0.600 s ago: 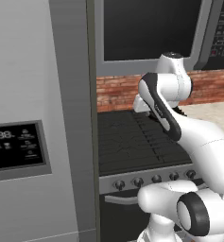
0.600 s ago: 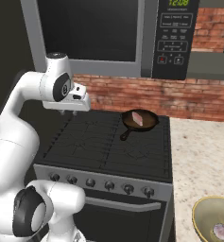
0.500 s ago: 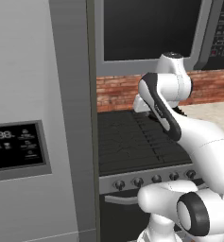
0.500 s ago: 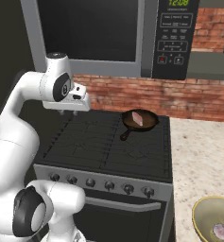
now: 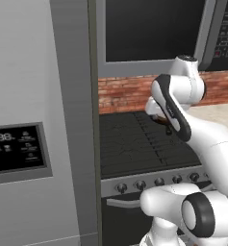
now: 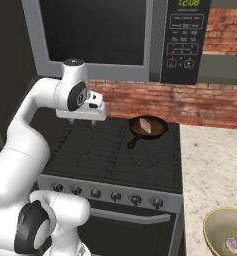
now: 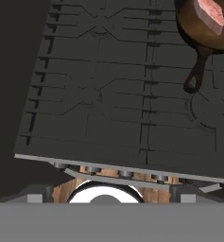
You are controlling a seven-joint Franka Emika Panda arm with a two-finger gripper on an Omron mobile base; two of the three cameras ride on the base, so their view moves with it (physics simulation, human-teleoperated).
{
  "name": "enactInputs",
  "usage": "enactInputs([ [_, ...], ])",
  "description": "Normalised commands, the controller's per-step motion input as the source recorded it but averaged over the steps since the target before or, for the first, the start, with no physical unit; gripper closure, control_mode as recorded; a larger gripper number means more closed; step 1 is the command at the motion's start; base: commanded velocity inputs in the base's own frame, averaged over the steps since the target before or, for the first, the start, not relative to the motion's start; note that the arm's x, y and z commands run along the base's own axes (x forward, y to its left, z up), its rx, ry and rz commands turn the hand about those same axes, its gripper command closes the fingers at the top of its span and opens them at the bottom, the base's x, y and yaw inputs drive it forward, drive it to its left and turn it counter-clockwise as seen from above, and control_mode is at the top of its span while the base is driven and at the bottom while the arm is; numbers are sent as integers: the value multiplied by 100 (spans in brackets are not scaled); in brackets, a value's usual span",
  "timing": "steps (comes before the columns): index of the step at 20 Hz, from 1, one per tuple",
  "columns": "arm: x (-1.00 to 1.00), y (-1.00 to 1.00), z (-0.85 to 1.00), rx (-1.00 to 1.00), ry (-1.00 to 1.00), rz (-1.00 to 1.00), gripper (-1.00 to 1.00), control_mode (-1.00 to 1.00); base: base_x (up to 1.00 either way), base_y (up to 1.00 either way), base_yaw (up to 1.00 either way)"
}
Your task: Place the steak on the plate and place the garlic on the same plate.
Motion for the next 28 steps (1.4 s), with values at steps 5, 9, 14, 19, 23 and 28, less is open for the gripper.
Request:
enactInputs([
  [5, 0, -53, -30, 1, -1, 1, -100, -100, 0, 0, 0],
  [9, 0, -53, -34, 3, 0, 2, -100, -100, 0, 0, 0],
  [14, 16, -33, -21, 5, 0, 0, -100, -100, 0, 0, 0],
  [19, 44, -21, -15, 4, 0, 0, -100, -100, 0, 0, 0],
  [23, 53, -1, -14, 0, 0, 0, -100, -100, 0, 0, 0],
  [28, 54, -9, -30, -1, 0, 0, -100, -100, 0, 0, 0],
])
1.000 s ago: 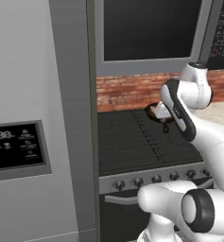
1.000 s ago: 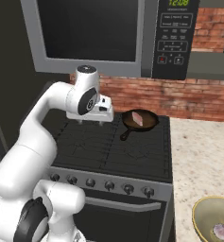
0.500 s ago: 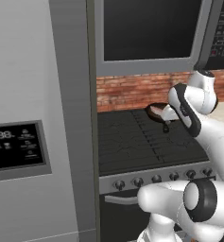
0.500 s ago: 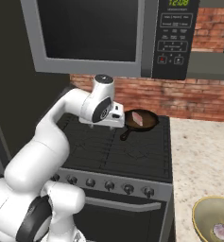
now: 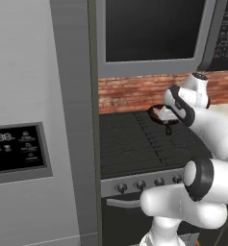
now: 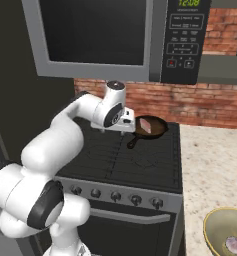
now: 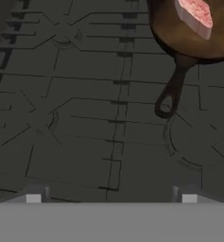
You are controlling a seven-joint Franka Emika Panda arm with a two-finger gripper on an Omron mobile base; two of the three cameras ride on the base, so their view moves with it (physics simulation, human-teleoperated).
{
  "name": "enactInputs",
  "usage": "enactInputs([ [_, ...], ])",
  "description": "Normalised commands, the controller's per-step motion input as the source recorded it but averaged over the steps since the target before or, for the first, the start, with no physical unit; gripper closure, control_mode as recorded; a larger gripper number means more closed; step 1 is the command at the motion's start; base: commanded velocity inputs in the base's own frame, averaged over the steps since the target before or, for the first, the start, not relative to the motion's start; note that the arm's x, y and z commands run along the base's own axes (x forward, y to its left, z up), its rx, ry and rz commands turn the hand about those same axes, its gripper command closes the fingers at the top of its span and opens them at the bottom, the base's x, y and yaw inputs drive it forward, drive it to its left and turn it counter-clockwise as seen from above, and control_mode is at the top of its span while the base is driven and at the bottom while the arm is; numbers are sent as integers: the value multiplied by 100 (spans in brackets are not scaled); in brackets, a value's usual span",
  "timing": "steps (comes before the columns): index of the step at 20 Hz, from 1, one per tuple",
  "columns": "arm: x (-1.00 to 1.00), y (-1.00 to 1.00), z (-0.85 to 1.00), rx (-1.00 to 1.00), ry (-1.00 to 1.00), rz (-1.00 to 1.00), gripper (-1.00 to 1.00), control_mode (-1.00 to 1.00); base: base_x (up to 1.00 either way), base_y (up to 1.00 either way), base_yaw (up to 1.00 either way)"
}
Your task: Place the steak on the plate and place the garlic on the same plate.
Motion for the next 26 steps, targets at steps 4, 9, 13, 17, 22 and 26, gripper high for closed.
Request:
enactInputs([
  [4, 48, -15, -37, -4, 1, 0, -100, -100, 0, 0, 0],
  [9, 42, -26, -39, -3, 1, 0, -100, -100, 0, 0, 0],
  [13, 43, -22, -31, -5, 5, 0, -100, -100, 0, 0, 0],
  [17, 46, -27, -11, -1, 3, 0, -100, -100, 0, 0, 0],
  [22, 37, -30, 0, 0, 2, 0, -100, -100, 0, 0, 0],
  [26, 41, -26, 0, 0, 2, 0, -100, -100, 0, 0, 0],
])
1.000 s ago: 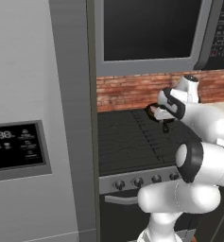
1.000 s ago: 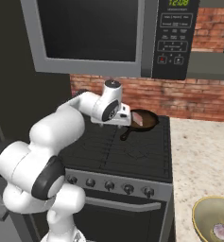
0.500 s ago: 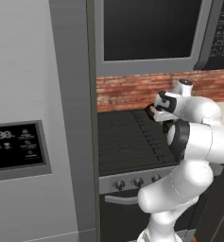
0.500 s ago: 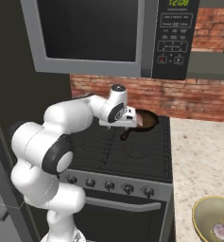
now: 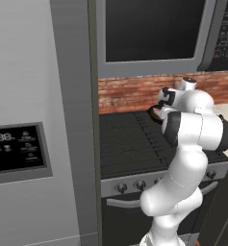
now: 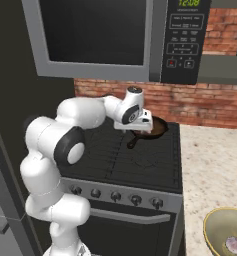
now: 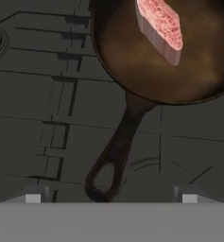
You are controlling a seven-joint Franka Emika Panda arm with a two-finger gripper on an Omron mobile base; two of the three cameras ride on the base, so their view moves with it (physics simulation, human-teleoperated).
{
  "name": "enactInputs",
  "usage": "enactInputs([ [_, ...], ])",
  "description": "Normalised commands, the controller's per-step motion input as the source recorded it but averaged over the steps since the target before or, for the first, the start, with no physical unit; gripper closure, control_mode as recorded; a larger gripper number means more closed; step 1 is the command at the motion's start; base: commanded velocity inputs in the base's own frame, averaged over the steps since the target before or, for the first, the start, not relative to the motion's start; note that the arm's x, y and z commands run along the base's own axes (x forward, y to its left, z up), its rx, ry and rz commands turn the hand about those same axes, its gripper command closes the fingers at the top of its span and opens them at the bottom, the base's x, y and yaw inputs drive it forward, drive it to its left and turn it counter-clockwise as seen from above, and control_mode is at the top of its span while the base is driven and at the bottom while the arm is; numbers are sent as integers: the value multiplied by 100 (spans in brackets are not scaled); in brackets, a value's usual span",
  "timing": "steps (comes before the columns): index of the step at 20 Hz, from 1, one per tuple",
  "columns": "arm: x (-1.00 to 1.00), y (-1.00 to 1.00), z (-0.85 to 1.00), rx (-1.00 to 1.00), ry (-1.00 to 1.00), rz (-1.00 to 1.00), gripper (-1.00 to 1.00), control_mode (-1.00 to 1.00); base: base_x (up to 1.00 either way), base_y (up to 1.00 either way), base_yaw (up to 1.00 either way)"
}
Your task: Place the steak on the plate and place the garlic on the same plate.
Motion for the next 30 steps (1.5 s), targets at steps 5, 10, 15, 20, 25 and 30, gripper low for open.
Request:
enactInputs([
  [5, 45, -12, 0, 0, 2, 0, -100, -100, 0, 0, 0],
  [10, 51, -5, 0, 0, 0, 0, -100, -100, 0, 0, 0],
  [15, 42, -15, 0, 0, 0, 1, -100, -100, 0, 0, 0],
  [20, 29, -17, 0, 0, 1, 1, -100, -100, 0, 0, 0],
  [25, 17, -6, -4, 0, 0, 2, -100, -100, 0, 0, 0],
  [30, 13, 0, -21, 0, 1, 1, -100, -100, 0, 0, 0],
])
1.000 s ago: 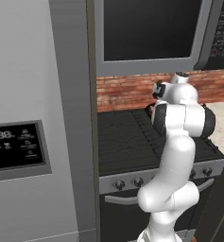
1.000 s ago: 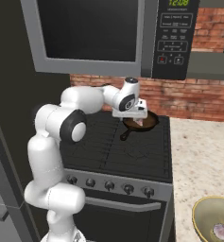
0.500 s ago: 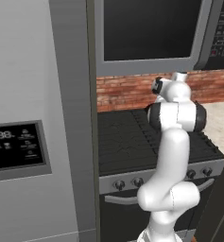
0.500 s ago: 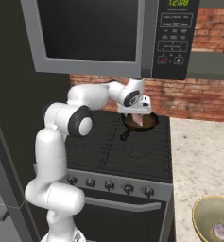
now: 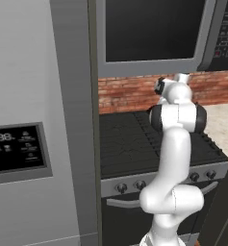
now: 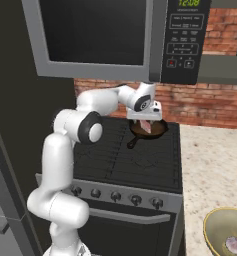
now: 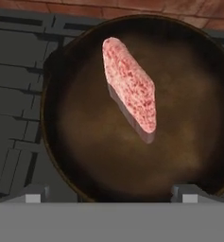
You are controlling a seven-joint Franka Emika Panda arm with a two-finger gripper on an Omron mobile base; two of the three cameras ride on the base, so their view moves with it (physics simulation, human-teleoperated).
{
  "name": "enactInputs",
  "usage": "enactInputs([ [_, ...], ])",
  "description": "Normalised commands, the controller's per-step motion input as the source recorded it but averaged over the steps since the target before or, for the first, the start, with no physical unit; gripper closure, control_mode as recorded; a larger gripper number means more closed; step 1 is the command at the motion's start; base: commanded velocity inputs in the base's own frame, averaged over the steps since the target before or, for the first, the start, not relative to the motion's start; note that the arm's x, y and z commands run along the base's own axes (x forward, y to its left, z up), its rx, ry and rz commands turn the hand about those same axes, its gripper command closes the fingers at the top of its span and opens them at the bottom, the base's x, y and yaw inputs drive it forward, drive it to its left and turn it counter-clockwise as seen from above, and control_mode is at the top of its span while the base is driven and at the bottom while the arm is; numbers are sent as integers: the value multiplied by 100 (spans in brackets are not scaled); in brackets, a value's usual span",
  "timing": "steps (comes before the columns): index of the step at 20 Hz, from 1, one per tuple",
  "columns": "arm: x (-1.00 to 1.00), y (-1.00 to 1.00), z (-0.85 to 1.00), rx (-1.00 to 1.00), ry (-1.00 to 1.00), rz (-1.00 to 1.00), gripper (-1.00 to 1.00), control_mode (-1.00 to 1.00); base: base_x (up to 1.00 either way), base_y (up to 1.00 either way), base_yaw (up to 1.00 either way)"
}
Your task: Place the steak on the plate and place the garlic on the same plate.
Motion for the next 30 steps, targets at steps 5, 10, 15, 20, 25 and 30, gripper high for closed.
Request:
enactInputs([
  [5, 22, 0, -26, 0, 1, 1, -100, -100, 0, 0, 0],
  [10, 25, 0, -18, 0, 2, 1, -100, -100, 0, 0, 0],
  [15, 31, -2, -10, 0, 1, 1, -100, -100, 0, 0, 0],
  [20, 29, -3, -11, 0, 2, 1, -100, -100, 0, 0, 0],
  [25, 28, -9, -11, 1, 0, 1, -100, -100, 0, 0, 0],
  [30, 24, -9, -9, 1, 1, 1, -100, -100, 0, 0, 0],
])
